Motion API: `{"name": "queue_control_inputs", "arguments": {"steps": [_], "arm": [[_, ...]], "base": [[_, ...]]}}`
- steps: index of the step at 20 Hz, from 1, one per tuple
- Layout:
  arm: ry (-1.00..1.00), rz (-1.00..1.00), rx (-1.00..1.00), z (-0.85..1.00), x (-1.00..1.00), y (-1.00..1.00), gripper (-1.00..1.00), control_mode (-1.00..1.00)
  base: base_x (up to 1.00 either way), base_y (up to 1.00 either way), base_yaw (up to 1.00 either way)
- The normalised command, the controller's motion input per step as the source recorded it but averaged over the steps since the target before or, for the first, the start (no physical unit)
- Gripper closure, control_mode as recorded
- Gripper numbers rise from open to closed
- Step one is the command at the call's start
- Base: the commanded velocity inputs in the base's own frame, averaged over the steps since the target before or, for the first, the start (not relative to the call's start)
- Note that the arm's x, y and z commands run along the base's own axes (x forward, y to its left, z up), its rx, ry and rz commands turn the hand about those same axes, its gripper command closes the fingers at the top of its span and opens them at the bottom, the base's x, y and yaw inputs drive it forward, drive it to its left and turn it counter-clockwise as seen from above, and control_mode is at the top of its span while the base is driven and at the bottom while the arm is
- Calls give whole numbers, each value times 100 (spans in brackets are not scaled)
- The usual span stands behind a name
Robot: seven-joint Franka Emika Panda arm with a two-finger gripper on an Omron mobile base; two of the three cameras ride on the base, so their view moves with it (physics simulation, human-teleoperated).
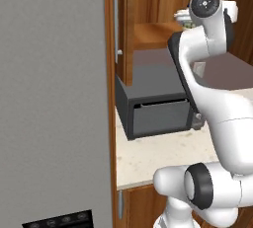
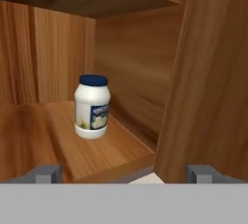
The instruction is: Take 2 condiments from the cabinet and move them on the counter near the stove.Make sure the condiments are lined up with each other, next to each other.
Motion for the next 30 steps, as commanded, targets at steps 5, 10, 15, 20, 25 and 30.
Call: {"name": "queue_control_inputs", "arguments": {"steps": [5,10,15,20,25,30], "arm": [[10,-9,0,3,24,0,-100,-100],[5,-4,0,0,27,0,-100,-100],[0,-2,0,0,38,0,-100,-100],[0,-1,0,0,37,0,-100,-100],[-1,-2,1,0,34,-1,-100,-100],[-2,-3,1,0,34,-10,-100,-100]], "base": [[0,0,0],[0,0,0],[0,0,0],[0,0,0],[0,0,0],[0,0,0]]}}
